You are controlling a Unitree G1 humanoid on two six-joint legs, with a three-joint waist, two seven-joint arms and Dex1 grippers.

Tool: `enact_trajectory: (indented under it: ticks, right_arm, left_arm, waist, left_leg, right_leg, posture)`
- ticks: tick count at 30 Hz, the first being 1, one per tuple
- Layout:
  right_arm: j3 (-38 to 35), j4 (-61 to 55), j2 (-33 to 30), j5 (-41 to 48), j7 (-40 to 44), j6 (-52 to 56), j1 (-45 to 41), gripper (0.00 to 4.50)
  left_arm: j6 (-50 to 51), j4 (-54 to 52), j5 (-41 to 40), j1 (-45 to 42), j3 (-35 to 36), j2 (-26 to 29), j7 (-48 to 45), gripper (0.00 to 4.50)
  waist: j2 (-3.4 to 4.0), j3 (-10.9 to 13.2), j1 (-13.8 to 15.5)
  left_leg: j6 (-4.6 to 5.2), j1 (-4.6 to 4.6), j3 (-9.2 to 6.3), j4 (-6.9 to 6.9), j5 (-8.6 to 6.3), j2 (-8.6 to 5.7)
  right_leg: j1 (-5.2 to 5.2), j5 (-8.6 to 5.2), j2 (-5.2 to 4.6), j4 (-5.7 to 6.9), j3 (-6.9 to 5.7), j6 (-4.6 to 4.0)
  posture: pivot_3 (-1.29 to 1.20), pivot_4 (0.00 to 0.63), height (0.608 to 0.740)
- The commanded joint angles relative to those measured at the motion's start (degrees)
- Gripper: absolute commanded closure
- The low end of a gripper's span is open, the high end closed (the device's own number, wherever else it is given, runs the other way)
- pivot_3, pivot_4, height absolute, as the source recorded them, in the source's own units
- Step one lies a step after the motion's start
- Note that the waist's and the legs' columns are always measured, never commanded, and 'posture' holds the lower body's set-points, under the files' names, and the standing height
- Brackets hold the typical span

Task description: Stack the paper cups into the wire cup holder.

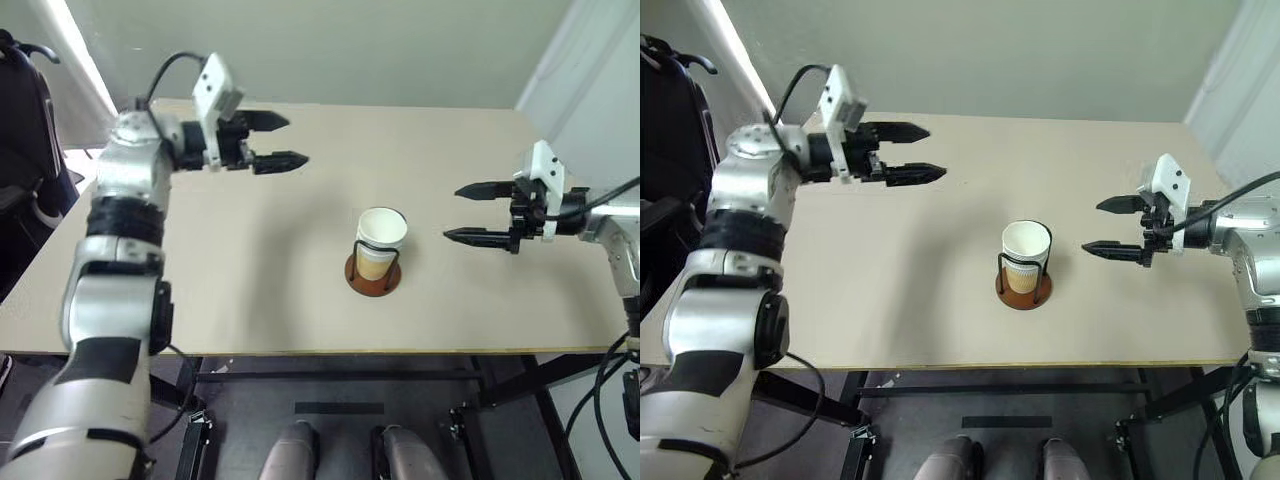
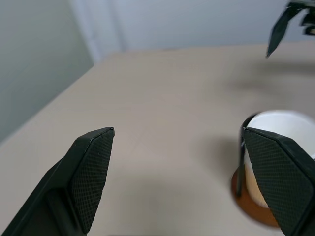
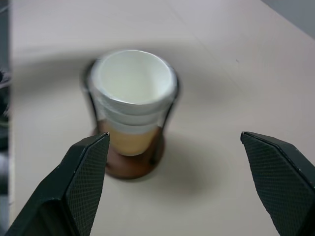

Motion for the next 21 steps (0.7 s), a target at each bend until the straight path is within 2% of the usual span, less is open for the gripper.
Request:
enact_trajectory:
  ticks: [1,2,6,10,21]
  right_arm:
    - [-1.96,8.01,1.60,-1.37,-2.95,-0.95,-4.24,0.16]
    - [-2.13,10.31,2.19,-1.80,-3.60,-1.36,-5.15,0.16]
    - [-2.71,16.42,3.83,-4.16,-6.34,-6.50,-6.31,0.16]
    - [-4.04,19.82,5.25,-4.42,-9.41,-6.74,-7.35,0.16]
    - [-12.45,26.40,10.71,-2.64,-21.88,-10.50,-9.34,0.16]
  left_arm:
    - [4.57,-8.73,-3.06,3.57,5.31,2.19,4.83,0.04]
    - [5.57,-10.35,-3.44,5.05,6.38,2.52,6.39,0.04]
    - [9.23,-17.53,-5.46,10.50,9.63,2.73,10.83,0.04]
    - [8.83,-21.77,-5.72,14.49,12.22,1.76,17.52,0.04]
    - [7.76,-26.57,-8.36,20.96,15.76,0.32,24.98,0.04]
  waist:
    - [0.00,0.00,0.21]
    - [0.00,0.00,0.27]
    - [0.00,0.00,0.51]
    - [0.00,0.00,0.46]
    - [0.00,0.00,0.29]
  left_leg:
    - [-0.11,0.00,0.01,0.01,0.07,-0.01]
    - [-0.47,-0.02,0.00,0.00,0.28,-0.03]
    - [-0.50,0.03,-0.03,-0.05,0.29,-0.02]
    - [-0.50,0.07,-0.02,-0.10,0.28,-0.02]
    - [-0.43,0.21,-0.07,-0.47,0.23,-0.02]
  right_leg:
    - [-0.01,0.01,0.00,0.00,0.01,-0.02]
    - [-0.01,0.00,0.00,0.00,-0.01,-0.03]
    - [-0.01,-0.01,-0.01,0.03,-0.01,-0.13]
    - [-0.03,0.04,-0.01,0.08,-0.02,-0.25]
    - [-0.08,0.18,0.00,0.08,-0.02,-0.47]
  posture:
    - [0.00,0.150,0.740]
    - [0.00,0.150,0.740]
    - [0.00,0.150,0.740]
    - [0.00,0.150,0.740]
    - [0.00,0.150,0.740]
